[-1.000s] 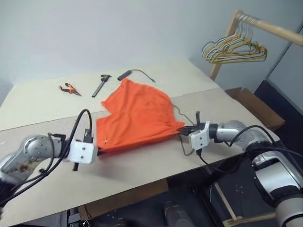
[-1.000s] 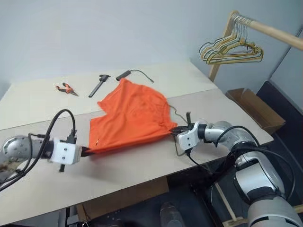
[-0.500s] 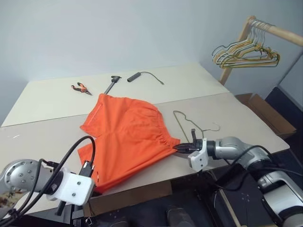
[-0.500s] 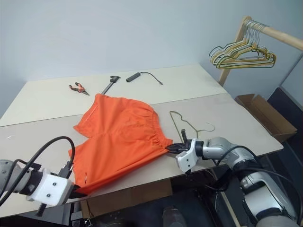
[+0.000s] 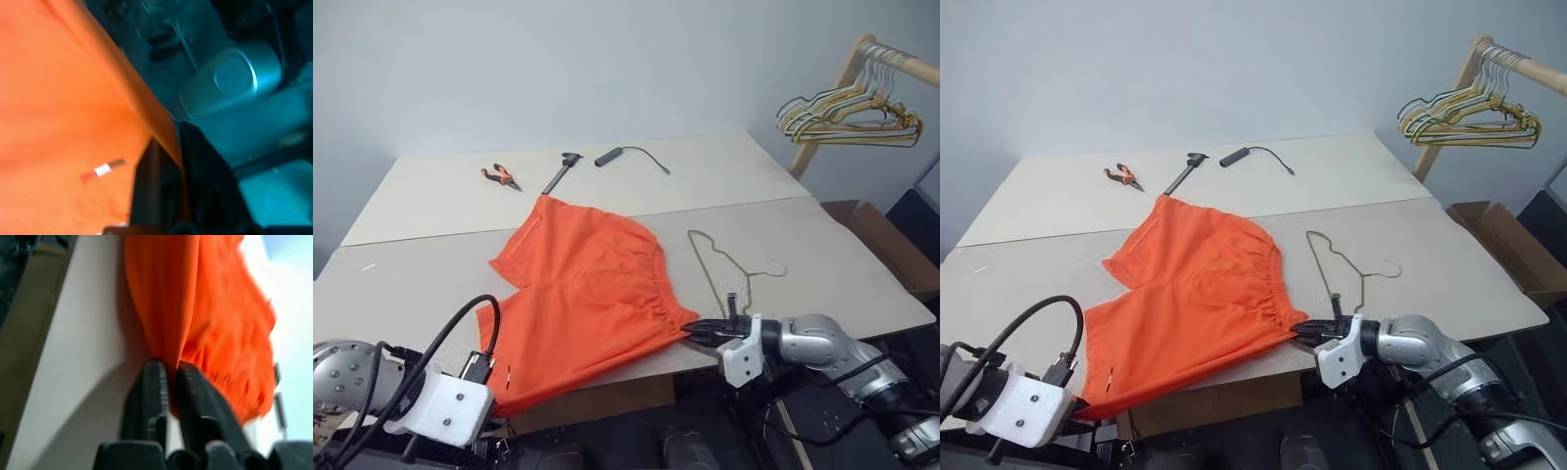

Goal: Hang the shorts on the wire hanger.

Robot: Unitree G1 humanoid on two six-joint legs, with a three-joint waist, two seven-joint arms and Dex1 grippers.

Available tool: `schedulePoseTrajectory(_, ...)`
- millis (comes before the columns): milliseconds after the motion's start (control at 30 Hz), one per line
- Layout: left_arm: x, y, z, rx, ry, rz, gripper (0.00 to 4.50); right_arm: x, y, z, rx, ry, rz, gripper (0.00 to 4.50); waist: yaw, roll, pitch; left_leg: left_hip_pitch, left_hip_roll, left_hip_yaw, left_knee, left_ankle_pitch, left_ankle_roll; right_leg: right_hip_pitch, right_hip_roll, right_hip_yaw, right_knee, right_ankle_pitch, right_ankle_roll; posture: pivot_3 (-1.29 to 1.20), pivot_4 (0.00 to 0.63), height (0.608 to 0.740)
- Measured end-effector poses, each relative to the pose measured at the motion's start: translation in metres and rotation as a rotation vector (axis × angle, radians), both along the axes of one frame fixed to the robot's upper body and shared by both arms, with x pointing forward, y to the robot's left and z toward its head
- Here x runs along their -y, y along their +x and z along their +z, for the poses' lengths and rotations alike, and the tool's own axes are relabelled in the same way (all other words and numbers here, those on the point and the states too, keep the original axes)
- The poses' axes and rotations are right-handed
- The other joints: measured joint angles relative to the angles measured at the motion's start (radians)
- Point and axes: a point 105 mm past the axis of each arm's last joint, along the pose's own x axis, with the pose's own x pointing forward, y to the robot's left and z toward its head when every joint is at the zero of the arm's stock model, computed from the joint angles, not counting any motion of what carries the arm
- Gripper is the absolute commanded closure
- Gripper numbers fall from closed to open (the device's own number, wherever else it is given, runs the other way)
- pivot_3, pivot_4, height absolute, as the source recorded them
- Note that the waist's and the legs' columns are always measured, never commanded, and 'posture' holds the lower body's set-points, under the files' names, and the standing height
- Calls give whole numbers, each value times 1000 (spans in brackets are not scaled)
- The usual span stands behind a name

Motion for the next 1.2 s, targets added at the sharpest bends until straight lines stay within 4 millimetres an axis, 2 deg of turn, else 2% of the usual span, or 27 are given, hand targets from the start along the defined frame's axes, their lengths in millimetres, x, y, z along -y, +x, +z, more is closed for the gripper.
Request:
schedulePoseTrajectory(133, 4, 14, 15, 35, -66, 34, 1778, 12, -14, 8, -73, 3, -45, 1548, 13, -1, 4, -1, 2, 1, 0, -1, 0, -1, 1, 0, 0, 0, 2, -101, 78, 740)
schedulePoseTrajectory(200, 8, 30, 32, 73, -172, 104, 1145, 25, -20, 16, -144, 31, -141, 860, 25, -1, 6, -1, 2, 1, 0, -1, 0, -1, 2, 0, 1, -2, 10, -101, 78, 740)
schedulePoseTrajectory(267, 16, 43, 48, 92, -303, 150, 485, 36, -15, 30, -204, 95, -275, 135, 29, -1, 7, -1, 3, 1, 0, -1, 0, -1, 2, 0, 1, -1, 12, -109, 75, 740)
schedulePoseTrajectory(300, 19, 46, 54, 104, -344, 156, 235, 39, -12, 36, -220, 120, -317, 0, 27, -2, 7, -1, 3, 1, 0, -1, 0, -1, 2, 0, 1, -1, 13, -109, 75, 740)
schedulePoseTrajectory(333, 26, 53, 61, 118, -415, 166, 11, 45, -8, 41, -255, 156, -400, 0, 28, -2, 7, -1, 3, 2, 0, -1, 0, -1, 3, 0, 0, -1, 13, -109, 75, 740)
schedulePoseTrajectory(500, 56, 83, 87, 122, -765, 242, 11, 71, 25, 51, -361, 360, -806, 0, 27, -3, 7, -2, 3, 1, 2, -1, -1, -1, 4, 1, 0, 1, 12, -141, 56, 740)
schedulePoseTrajectory(567, 62, 87, 94, 89, -834, 255, 11, 82, 31, 46, -437, 370, -981, 0, 24, -2, 6, -3, 3, 2, 2, -2, -2, -3, 4, 2, 0, 5, 6, -145, 49, 740)
schedulePoseTrajectory(667, 64, 90, 99, 52, -884, 260, 11, 93, 31, 35, -523, 335, -1130, 0, 24, -2, 5, -8, 2, 2, 2, -3, -4, -8, 7, 2, -2, 5, 6, -150, 43, 740)
schedulePoseTrajectory(767, 63, 90, 98, 11, -906, 265, 11, 90, 29, 19, -633, 324, -1223, 0, 20, -2, 3, -20, 5, 2, 5, -3, -4, -20, 11, 2, -1, 6, 4, -151, 33, 740)
schedulePoseTrajectory(933, 61, 90, 96, -4, -902, 258, 11, 74, 33, 2, -767, 349, -1273, 0, 9, -1, 3, -22, 6, 4, 9, -5, -5, -21, 13, 2, 0, 6, 4, -142, 24, 740)
schedulePoseTrajectory(1033, 60, 91, 95, -4, -899, 261, 0, 73, 38, 0, -784, 341, -1303, 607, 2, -3, 0, -21, 6, 5, 10, -5, -5, -19, 13, 1, 0, 6, 4, -126, 16, 740)
schedulePoseTrajectory(1200, 59, 90, 92, 4, -890, 265, 0, 74, 41, -5, -798, 319, -1343, 2139, 1, -6, -13, -21, 6, 5, 10, -5, -5, -18, 13, 1, 0, 6, 4, -106, 9, 740)
